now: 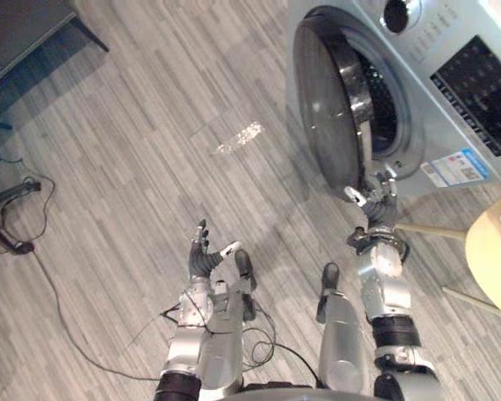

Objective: Pick up the laundry basket with both hands and put the clothes into the washing machine.

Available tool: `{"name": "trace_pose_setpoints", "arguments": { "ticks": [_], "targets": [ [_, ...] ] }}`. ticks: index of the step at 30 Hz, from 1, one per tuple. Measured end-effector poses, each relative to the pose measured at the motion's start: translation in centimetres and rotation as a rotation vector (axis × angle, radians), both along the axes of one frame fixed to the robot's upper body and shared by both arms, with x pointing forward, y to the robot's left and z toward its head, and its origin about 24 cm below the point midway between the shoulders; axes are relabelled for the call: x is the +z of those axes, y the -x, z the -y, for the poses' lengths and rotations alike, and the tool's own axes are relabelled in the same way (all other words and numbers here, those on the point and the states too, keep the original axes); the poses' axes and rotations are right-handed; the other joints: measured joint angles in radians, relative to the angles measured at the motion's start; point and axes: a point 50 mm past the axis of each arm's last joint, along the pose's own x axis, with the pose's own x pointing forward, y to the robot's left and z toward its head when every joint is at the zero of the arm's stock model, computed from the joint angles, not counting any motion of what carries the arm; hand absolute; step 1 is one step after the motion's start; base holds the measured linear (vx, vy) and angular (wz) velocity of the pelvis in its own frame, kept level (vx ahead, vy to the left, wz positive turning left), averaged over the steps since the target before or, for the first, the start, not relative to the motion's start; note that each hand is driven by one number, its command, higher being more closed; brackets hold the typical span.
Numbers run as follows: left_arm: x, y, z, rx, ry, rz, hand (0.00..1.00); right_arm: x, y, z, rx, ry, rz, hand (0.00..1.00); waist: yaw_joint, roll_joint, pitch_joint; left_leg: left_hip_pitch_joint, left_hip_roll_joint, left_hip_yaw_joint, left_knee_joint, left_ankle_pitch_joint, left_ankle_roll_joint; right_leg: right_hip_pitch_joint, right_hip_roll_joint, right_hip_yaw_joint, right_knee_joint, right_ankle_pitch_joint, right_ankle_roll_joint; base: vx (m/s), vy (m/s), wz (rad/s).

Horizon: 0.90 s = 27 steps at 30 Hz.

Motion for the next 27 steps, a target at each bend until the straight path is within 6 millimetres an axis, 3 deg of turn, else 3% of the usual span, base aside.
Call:
{"name": "trace_pose_setpoints", "arguments": {
  "ticks": [2, 5, 9, 11, 12, 14, 17, 20, 23, 27],
  "targets": [
    [0.6, -0.1, 0.1, -0.007, 0.003, 0.028, 0.00, 0.1, -1.8, -0.1, 0.065, -0.006, -0.054, 0.00, 0.014, 0.008, 0.001, 0.001, 0.001, -0.010, -0.016, 0.015, -0.019, -0.003, 0.003, -0.008, 0.004, 0.003, -0.005, -0.06, -0.009, 0.09],
    [1.3, -0.1, 0.5, -0.034, 0.008, 0.061, 0.00, 0.1, -2.8, -0.4, 0.171, 0.034, -0.102, 0.00, 0.041, 0.031, -0.004, 0.003, -0.002, -0.035, -0.066, 0.044, -0.020, -0.005, 0.005, -0.032, 0.008, 0.005, -0.011, -0.04, -0.017, 0.27],
    [1.6, -0.1, 1.0, -0.054, 0.014, 0.078, 0.00, -0.2, -3.0, -3.7, 0.332, 0.073, -0.125, 0.00, 0.053, 0.049, -0.007, 0.003, -0.016, -0.052, -0.119, 0.082, -0.008, -0.005, -0.006, -0.069, 0.014, 0.004, -0.014, 0.00, 0.000, 0.26],
    [1.6, -0.1, 1.0, -0.054, 0.015, 0.080, 0.00, -1.2, -2.4, -6.4, 0.430, 0.054, -0.138, 0.00, 0.053, 0.049, -0.007, 0.007, -0.023, -0.053, -0.129, 0.092, -0.007, -0.005, -0.012, -0.076, 0.016, 0.004, -0.014, 0.05, 0.007, 0.11],
    [1.6, -0.1, 1.0, -0.055, 0.015, 0.080, 0.00, -1.5, -2.3, -6.8, 0.443, 0.042, -0.142, 0.00, 0.054, 0.049, -0.007, 0.008, -0.024, -0.053, -0.130, 0.092, -0.008, -0.005, -0.014, -0.077, 0.016, 0.004, -0.013, 0.06, 0.005, 0.04],
    [1.8, -0.2, 1.3, -0.065, 0.027, 0.088, 0.00, -3.7, -0.6, -10.1, 0.568, 0.013, -0.201, 0.00, 0.055, 0.049, -0.007, 0.017, -0.031, -0.052, -0.131, 0.100, -0.002, 0.001, -0.020, -0.077, 0.020, 0.003, -0.014, 0.06, -0.004, 0.01],
    [3.0, -0.3, 1.6, -0.074, 0.037, 0.139, 0.00, -7.1, 2.5, -13.6, 0.681, -0.035, -0.301, 0.00, 0.057, 0.049, -0.007, 0.034, -0.031, -0.060, -0.131, 0.100, -0.003, 0.025, -0.021, -0.081, 0.021, 0.000, -0.019, 0.06, -0.010, 0.07],
    [5.7, -1.1, 1.6, -0.021, -0.035, 0.253, 0.00, -9.6, 4.4, -14.5, 0.699, -0.031, -0.405, 0.00, 0.059, 0.049, -0.007, 0.040, -0.034, -0.066, -0.131, 0.100, -0.003, 0.033, -0.024, -0.086, 0.028, -0.012, -0.016, 0.01, -0.020, 0.07],
    [8.1, -2.0, 2.7, 0.009, -0.093, 0.366, 0.00, -10.8, 5.0, -13.7, 0.650, -0.001, -0.459, 0.00, 0.052, 0.049, -0.008, 0.040, -0.034, -0.079, -0.139, 0.099, -0.010, 0.033, -0.023, -0.097, 0.033, -0.012, -0.017, -0.03, -0.015, 0.08],
    [10.2, -3.0, 6.3, -0.164, -0.133, 0.476, 0.00, -12.0, 5.5, -12.0, 0.572, 0.055, -0.510, 0.00, 0.050, 0.049, -0.008, 0.037, -0.033, -0.086, -0.146, 0.108, -0.011, 0.030, -0.018, -0.104, 0.030, -0.012, -0.017, -0.01, -0.007, 0.04]
  ]
}}
